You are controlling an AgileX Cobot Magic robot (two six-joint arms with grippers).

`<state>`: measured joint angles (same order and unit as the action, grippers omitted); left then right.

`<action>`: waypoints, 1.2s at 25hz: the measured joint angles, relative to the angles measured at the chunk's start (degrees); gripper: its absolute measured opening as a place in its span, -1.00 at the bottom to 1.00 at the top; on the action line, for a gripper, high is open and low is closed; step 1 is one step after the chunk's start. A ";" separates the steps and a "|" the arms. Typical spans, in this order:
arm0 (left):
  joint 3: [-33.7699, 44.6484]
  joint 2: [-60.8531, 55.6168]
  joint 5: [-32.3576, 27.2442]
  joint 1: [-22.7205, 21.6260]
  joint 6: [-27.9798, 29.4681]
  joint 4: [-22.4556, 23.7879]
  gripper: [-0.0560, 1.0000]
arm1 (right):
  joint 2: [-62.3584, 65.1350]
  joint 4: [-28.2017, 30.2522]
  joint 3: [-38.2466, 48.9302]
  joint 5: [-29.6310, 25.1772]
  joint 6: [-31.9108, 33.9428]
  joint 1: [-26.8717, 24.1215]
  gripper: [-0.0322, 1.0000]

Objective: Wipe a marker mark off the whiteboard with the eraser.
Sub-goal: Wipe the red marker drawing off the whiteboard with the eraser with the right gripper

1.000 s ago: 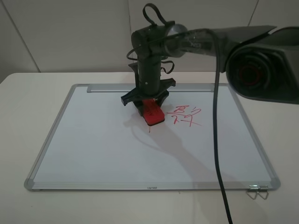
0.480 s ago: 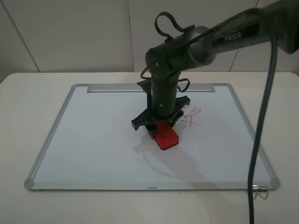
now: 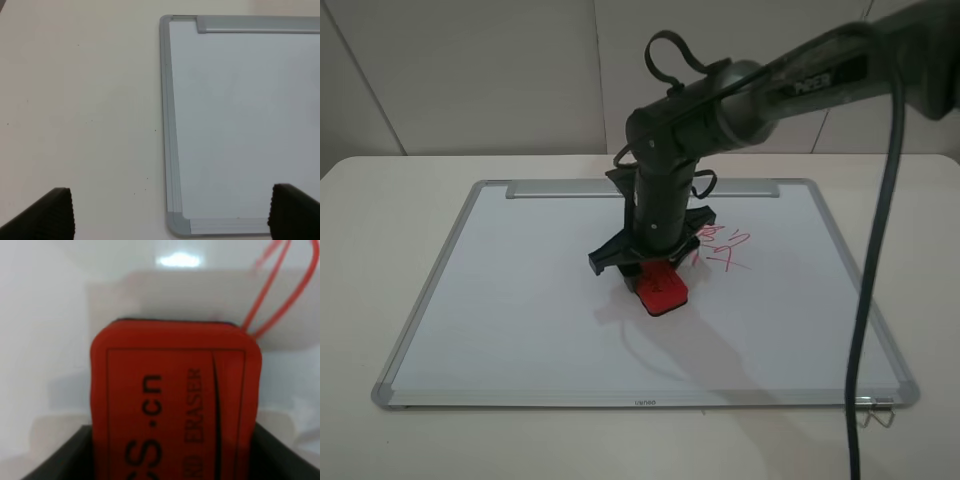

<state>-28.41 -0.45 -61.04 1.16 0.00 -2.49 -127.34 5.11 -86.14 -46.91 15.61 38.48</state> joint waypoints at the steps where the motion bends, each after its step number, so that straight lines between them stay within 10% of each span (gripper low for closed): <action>1: 0.00 0.00 0.00 0.00 0.00 0.00 0.57 | -0.87 -0.05 -1.53 0.37 0.63 -0.34 0.04; 17: 0.00 0.00 0.00 0.00 0.00 0.00 0.57 | -10.25 2.07 -18.31 1.53 4.84 -8.26 0.04; 30: 0.00 0.00 0.00 0.00 0.00 0.00 0.57 | -10.39 4.47 -18.47 0.07 4.89 -4.94 0.04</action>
<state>-28.41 -0.45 -61.04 1.16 0.00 -2.49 -137.73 9.57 -104.61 -46.83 20.50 33.54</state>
